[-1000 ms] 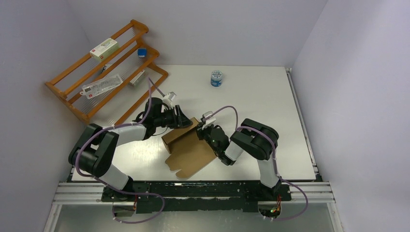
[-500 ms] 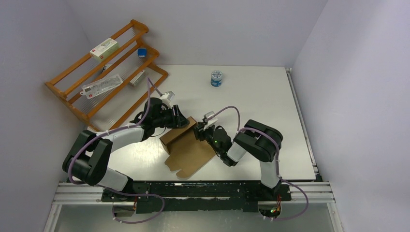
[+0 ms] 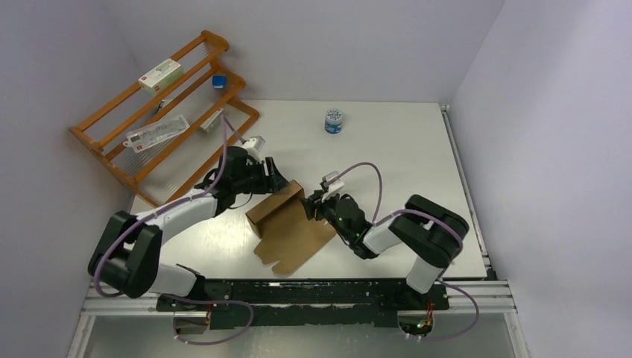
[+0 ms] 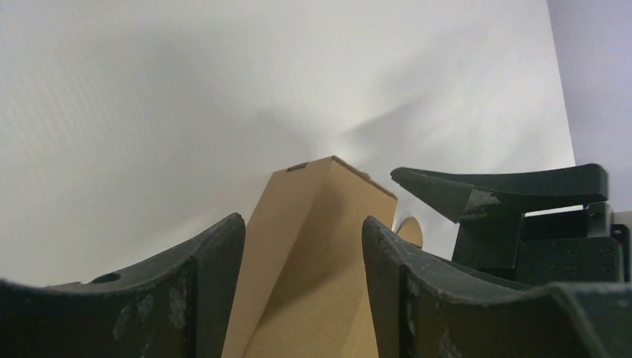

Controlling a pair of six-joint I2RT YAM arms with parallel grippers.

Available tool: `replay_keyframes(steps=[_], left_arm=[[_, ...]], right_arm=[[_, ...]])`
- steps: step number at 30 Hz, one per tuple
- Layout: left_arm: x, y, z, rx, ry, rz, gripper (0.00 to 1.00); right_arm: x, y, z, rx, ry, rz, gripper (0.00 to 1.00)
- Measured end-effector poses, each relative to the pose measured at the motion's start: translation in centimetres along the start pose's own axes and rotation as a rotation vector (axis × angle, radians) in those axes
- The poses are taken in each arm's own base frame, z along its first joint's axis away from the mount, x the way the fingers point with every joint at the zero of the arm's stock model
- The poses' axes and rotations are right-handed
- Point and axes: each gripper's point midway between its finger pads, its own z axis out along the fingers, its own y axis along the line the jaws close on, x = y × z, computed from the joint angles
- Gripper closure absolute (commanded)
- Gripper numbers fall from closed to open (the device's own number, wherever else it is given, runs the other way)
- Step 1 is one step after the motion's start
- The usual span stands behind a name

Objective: Fold the paper box

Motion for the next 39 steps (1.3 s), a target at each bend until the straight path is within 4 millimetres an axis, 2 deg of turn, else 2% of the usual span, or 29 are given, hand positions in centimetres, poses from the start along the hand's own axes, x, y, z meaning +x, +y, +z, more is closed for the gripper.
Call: replay_keyframes(steps=[6,8,14,17,22,25,27,31,35,39], left_arm=[[-4.1,-1.1,-2.5,-0.061,-0.119,0.06,0.31],[-4.7,-1.7,-3.2,-0.089,-0.138,0.088,0.3],[-2.7,-4.0,-3.6,-0.161,-0.077,0.203,0.3],[-1.9,-3.1,-3.7,-0.215,-0.055,0.217,0.3],[-1.2,-1.6,-3.9,-0.28,-0.026,0.226,0.3],[-0.7,-1.5,-4.0,-0.289,-0.006,0.235,0.3],[-0.3,-1.3,-3.9,-0.293,0.007,0.241,0.3],[0.2,-1.1,-3.7,-0.301,0.028,0.246,0.3],[0.7,-0.8,-3.3,-0.306,0.05,0.25,0.31],[1.3,-0.4,-2.9,-0.311,0.074,0.25,0.32]], right_arm=[[-1.2,0.1,-0.9,0.022,0.075,0.047,0.3],[-1.3,-0.1,-1.4,0.034,0.104,0.06,0.28],[-1.7,-2.2,-2.5,0.095,0.187,0.128,0.3],[-3.0,-3.1,-2.1,0.104,0.185,0.178,0.33],[-6.4,-1.4,-0.4,0.024,0.141,0.244,0.37],[-7.4,-0.3,0.8,-0.022,0.135,0.275,0.4],[-7.0,0.2,1.6,-0.043,0.15,0.295,0.43],[-4.7,0.6,2.1,-0.064,0.208,0.334,0.51],[-3.1,0.4,2.0,-0.076,0.24,0.371,0.59],[-2.3,0.3,1.5,-0.088,0.237,0.396,0.67]])
